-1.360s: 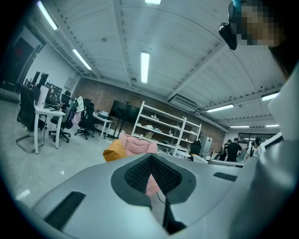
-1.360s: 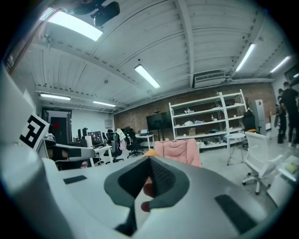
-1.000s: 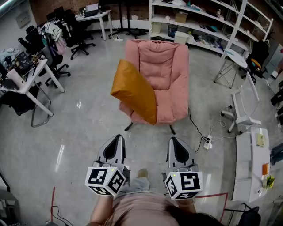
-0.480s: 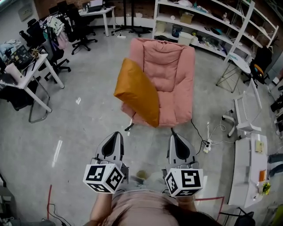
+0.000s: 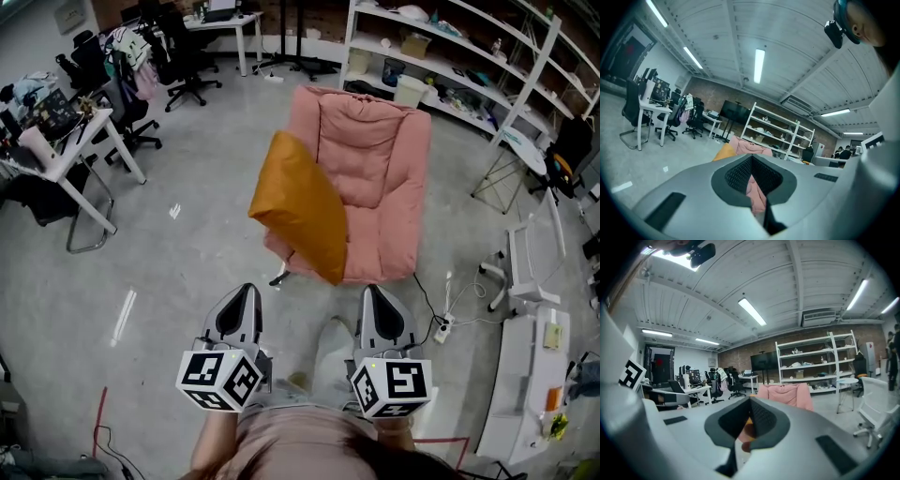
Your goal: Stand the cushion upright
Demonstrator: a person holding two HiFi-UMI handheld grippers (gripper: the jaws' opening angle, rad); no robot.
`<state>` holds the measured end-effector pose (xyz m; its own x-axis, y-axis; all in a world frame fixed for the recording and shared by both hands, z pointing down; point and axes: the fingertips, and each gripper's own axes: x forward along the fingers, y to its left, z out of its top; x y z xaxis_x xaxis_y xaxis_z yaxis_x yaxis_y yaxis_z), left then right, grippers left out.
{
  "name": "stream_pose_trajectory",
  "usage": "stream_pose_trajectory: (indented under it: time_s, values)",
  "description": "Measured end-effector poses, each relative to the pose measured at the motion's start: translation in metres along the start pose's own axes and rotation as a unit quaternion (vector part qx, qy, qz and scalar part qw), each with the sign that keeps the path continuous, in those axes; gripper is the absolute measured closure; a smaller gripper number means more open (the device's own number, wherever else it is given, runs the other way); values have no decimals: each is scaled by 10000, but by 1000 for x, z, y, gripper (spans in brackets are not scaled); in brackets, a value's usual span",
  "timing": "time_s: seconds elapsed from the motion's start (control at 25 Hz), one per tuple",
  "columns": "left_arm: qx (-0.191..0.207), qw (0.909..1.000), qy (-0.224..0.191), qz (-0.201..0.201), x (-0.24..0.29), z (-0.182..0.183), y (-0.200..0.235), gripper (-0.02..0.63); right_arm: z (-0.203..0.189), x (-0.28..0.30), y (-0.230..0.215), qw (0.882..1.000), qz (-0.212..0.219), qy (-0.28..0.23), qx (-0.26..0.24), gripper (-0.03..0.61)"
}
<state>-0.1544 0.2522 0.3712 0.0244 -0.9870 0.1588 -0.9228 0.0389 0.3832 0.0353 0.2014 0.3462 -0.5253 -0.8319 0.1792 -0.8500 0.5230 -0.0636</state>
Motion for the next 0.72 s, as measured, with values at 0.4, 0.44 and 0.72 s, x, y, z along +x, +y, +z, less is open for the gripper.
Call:
stream_pose_trajectory:
  time_s: [0.4, 0.44, 0.72]
  values:
    - [-21, 9992, -42, 397, 75, 9, -4, 617, 16, 74, -54, 9996, 265, 48, 47, 563]
    - [-26, 9990, -44, 442, 83, 9, -5, 617, 18, 82, -61, 9995, 310, 47, 47, 563]
    - [-73, 9970, -103, 770, 135, 11, -12, 617, 32, 134, -96, 9979, 647, 54, 11, 563]
